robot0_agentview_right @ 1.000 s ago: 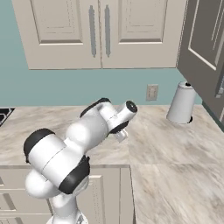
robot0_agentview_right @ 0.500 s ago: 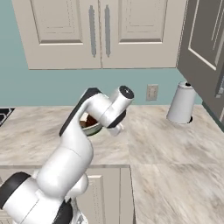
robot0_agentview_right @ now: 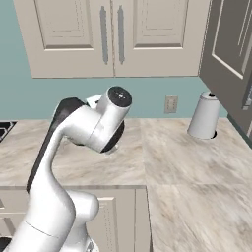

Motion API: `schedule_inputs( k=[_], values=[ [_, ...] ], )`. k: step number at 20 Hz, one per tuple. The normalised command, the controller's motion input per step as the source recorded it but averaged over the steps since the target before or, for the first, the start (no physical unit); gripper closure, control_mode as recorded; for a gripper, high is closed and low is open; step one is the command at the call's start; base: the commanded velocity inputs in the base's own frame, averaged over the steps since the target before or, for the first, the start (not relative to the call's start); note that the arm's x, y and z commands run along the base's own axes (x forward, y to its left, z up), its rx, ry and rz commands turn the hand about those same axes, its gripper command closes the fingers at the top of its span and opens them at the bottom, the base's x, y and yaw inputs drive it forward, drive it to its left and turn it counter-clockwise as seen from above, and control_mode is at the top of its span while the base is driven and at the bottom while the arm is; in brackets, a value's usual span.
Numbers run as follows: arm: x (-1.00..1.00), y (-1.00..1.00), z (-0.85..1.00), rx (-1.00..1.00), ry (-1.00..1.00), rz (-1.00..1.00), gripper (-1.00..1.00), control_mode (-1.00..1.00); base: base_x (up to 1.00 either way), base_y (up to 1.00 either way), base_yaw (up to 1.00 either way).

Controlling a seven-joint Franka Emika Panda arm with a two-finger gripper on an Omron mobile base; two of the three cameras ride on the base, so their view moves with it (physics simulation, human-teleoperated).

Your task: Place the bowl with the squash and lemon on the top shelf of the fridge. Place the bowl with the steak and chicken drumstick on the second highest shelf of the fridge.

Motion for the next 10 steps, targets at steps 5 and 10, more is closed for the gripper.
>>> schedule_inputs(
  k=[5, 10],
  values=[
    [-0.77, 0.44, 1.0, -0.01, 0.0, -0.35, 1.0, -1.0, 0.0, 0.0, 0.0],
    [-0.63, 0.59, 1.0, -0.06, -0.01, -0.3, 1.0, -1.0, 0.0, 0.0, 0.0]
  ],
)
